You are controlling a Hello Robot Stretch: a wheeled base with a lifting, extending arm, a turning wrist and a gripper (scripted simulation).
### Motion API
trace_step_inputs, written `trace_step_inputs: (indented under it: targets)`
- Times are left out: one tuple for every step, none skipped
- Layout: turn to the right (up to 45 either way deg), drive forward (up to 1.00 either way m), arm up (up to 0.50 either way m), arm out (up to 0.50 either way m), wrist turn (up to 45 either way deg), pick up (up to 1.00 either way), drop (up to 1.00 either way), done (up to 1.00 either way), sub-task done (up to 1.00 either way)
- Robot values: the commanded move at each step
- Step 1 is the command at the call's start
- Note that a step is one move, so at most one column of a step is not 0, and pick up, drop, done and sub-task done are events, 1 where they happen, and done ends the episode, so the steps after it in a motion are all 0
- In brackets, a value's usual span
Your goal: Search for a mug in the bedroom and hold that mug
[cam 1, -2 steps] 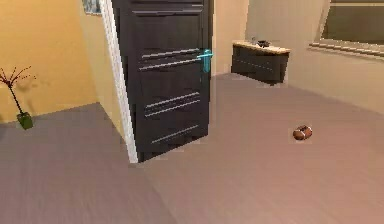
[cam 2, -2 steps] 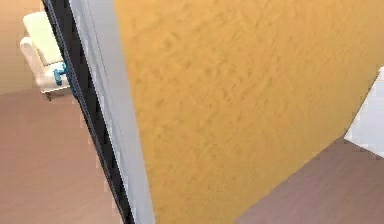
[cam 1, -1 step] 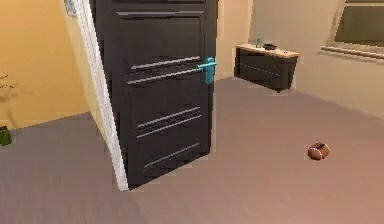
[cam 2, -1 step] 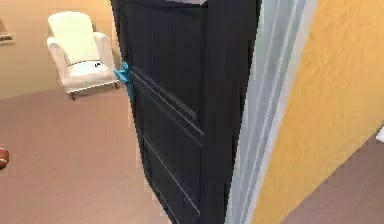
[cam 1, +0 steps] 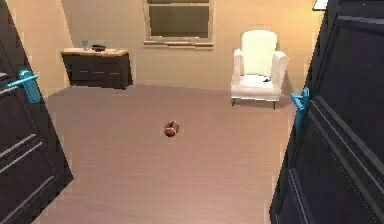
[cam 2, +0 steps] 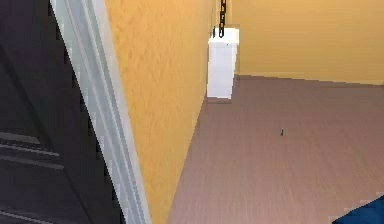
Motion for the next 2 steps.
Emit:
trace_step_inputs:
  targets:
    - [3.0, 0.00, 0.00, 0.00, 0.0, 0.00, 0.00, 0.00, 0.00]
    - [0.0, 1.00, 0.00, 0.00, 0.0, 0.00, 0.00, 0.00, 0.00]
